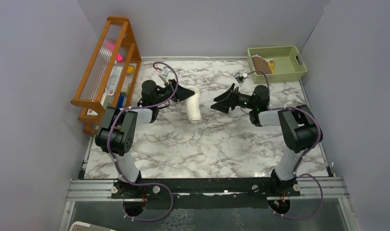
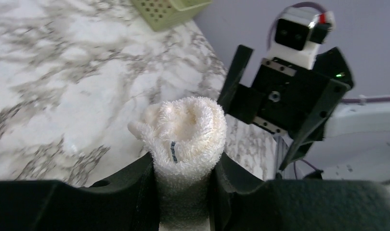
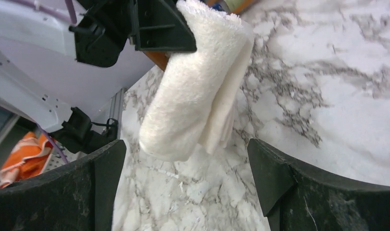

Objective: Roll the towels
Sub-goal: Pick up the towel at the center of the board, then place the towel in the bin.

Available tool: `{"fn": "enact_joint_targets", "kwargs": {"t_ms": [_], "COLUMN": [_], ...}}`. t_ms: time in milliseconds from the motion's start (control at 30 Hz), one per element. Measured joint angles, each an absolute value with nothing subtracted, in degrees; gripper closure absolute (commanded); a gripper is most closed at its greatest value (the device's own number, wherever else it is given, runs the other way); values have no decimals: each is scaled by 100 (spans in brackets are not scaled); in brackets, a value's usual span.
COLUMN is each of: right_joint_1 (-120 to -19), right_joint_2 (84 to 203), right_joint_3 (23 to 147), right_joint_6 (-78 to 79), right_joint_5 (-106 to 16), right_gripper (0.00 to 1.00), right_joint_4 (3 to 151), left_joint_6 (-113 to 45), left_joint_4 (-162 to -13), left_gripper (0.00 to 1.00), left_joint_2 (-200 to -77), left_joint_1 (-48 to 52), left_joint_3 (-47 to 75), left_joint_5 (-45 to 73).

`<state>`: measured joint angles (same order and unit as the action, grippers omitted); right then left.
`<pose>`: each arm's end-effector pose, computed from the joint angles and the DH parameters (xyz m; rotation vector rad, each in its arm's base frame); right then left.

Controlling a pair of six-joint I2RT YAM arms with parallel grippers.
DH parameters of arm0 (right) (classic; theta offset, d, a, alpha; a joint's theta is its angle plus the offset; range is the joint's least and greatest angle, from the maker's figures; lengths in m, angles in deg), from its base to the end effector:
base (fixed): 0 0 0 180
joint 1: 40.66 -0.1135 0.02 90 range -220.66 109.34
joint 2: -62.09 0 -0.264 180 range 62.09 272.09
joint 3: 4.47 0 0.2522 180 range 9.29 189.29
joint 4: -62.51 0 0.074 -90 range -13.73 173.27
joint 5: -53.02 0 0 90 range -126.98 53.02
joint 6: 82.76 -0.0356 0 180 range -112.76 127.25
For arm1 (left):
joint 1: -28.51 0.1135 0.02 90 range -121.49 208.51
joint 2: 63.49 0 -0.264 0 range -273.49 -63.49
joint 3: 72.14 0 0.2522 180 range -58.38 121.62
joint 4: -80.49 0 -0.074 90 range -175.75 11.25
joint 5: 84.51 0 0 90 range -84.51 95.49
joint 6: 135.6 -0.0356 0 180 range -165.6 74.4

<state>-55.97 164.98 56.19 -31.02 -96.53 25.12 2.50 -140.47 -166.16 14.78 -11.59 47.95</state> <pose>0.3366 0.1240 0.1936 -0.5212 1.7874 1.5241 0.3491 -0.1100 0.1999 0.1135 1.7763 -1.3919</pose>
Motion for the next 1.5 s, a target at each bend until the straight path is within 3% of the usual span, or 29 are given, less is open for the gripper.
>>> {"fn": "enact_joint_targets", "kwargs": {"t_ms": [133, 233, 667, 900, 1033, 1500], "right_joint_1": [-5643, -5658, -5726, -6100, -6235, -6572], "right_joint_2": [17073, 17414, 17193, 17099, 17099, 17095], "right_joint_3": [5169, 5260, 5586, 6152, 6559, 6801], "right_joint_6": [-3814, -4079, -4312, -4374, -4507, -5403], "right_joint_5": [-9673, -9817, -10346, -10578, -10709, -10978], "right_gripper": [0, 0, 0, 0, 0, 0], "right_joint_4": [142, -456, -564, -570, -572, -579], "left_joint_6": [372, 593, 1498, 3723, 4341, 4359], "left_joint_4": [-14047, -14045, -14416, -16786, -17203, -17214], "left_gripper": [69, 68, 65, 69, 69, 73], "left_joint_2": [-16616, -16612, -16297, -16911, -17197, -17265], "left_joint_1": [1495, 1495, 1449, 1362, 1261, 1270], "left_joint_3": [-556, -64, 773, 1077, 1094, 1293], "left_joint_5": [5879, 6699, 7979, 7979, 7979, 7962]}}
